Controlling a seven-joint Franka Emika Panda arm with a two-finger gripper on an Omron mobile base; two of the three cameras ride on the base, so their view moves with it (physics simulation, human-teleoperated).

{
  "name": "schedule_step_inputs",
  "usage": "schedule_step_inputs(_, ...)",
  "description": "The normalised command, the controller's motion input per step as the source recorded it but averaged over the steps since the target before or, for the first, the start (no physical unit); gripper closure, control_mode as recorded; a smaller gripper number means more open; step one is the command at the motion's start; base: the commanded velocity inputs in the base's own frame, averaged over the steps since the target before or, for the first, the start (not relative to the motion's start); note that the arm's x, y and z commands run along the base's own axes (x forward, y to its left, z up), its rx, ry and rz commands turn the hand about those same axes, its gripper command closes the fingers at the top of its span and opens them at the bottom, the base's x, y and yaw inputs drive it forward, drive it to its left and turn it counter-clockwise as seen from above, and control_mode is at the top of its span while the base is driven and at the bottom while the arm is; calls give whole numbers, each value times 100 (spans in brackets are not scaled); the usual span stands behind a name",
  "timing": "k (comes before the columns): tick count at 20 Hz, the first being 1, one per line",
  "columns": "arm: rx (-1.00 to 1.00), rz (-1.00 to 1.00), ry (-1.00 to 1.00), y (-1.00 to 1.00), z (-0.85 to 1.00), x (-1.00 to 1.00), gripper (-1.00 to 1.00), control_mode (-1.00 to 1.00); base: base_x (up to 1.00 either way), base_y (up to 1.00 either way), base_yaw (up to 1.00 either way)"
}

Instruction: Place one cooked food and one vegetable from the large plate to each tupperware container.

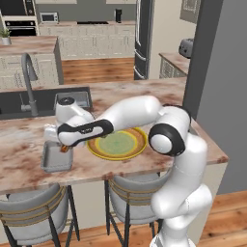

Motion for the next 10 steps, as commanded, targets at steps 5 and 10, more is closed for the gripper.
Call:
schedule_step_inputs(5,-2,8,5,41,-12,0,100,-100,0,0,0)
schedule_step_inputs(10,-3,8,3,10,-31,0,100,-100,0,0,0)
